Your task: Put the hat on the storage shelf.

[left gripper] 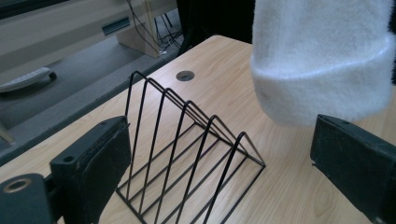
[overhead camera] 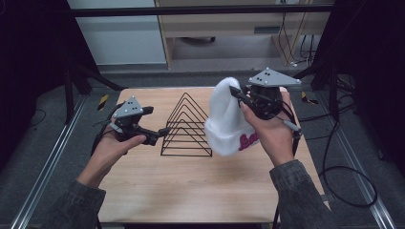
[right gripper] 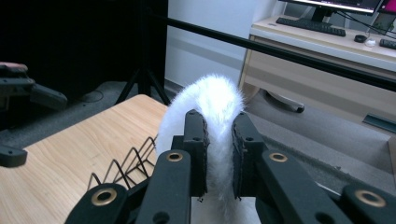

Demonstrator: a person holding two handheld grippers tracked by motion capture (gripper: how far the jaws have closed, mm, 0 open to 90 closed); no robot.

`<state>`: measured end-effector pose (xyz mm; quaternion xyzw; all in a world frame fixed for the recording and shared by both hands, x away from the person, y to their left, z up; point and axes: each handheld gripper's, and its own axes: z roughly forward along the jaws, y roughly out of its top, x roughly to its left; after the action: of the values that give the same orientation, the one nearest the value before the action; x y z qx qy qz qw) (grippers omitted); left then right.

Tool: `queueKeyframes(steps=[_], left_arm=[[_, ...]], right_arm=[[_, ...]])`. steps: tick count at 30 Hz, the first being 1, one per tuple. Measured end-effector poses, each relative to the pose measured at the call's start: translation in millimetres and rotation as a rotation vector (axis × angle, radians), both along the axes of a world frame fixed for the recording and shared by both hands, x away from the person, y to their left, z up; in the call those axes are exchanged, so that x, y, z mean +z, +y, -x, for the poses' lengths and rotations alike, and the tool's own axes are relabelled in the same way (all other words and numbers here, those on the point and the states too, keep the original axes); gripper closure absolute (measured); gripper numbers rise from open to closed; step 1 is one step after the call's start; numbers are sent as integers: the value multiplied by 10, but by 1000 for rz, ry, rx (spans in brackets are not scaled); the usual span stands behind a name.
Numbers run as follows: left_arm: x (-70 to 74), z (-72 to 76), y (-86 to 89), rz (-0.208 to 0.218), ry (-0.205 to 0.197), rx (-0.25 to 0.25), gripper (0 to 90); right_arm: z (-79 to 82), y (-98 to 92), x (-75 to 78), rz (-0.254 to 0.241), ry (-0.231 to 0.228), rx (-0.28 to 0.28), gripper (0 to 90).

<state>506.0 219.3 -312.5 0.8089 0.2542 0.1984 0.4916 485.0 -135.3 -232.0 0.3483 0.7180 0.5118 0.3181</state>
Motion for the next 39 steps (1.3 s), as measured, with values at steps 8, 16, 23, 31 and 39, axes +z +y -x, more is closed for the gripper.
queueKeyframes(steps=[8,16,23,31,39], left_arm=[[69,9,-20,4,-15,-4,55],[188,21,-153,-13,-31,-22,43],[221,-14,-306,-21,-32,-59,47],[145,-95,-524,-27,17,-146,66],[105,-172,-621,-29,59,-170,176]], right_arm=[[-8,93,227,-19,-31,17,791],[-2,252,429,-18,-64,41,791],[-30,382,606,-31,-83,61,790],[-68,545,680,-48,-100,85,789],[-59,629,656,-61,-98,108,787]])
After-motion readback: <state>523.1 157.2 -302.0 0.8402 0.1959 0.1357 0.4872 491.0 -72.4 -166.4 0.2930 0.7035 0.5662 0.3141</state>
